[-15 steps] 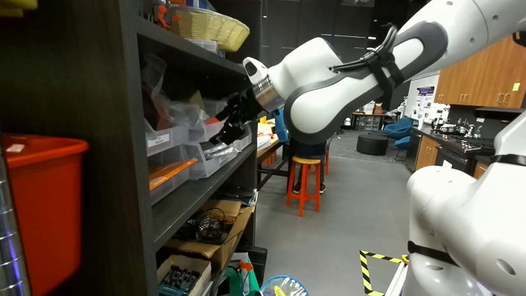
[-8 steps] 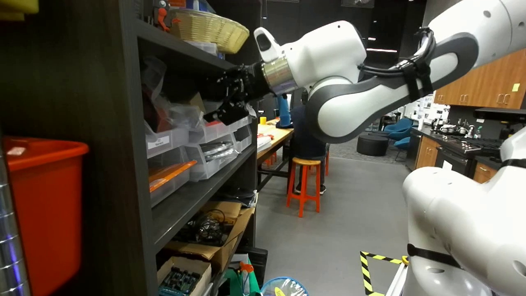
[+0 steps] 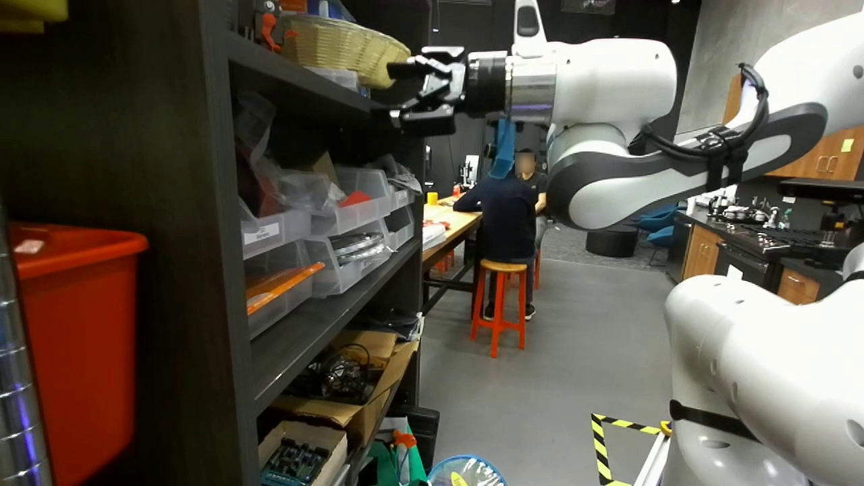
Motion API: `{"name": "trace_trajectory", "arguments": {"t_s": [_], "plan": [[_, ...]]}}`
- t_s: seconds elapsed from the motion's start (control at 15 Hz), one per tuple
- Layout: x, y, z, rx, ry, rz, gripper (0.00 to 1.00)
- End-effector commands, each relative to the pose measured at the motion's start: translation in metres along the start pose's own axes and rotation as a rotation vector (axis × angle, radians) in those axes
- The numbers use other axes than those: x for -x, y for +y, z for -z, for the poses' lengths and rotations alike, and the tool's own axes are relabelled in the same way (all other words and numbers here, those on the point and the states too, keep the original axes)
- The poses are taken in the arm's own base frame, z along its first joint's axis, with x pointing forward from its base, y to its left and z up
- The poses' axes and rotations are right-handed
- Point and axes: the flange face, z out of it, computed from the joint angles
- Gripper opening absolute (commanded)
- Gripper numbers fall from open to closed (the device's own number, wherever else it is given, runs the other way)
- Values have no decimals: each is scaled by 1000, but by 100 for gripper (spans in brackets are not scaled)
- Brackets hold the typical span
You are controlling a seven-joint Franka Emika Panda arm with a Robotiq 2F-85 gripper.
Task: Pick the orange toy at the top shelf and place it in the basket next to it
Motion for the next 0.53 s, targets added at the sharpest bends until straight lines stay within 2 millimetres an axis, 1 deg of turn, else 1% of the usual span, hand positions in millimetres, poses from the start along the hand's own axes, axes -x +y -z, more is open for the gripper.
{"name": "trace_trajectory", "arguments": {"t_s": [0.0, 0.07, 0.2, 0.4, 0.47], "plan": [[7, -2, 11, 1, -8, -20, 100], [1, 4, 11, 16, 3, -21, 100], [6, 3, 13, 13, -6, -25, 100], [7, 0, 10, 5, -11, -26, 100], [13, -13, -5, -69, -1, -134, 100]]}}
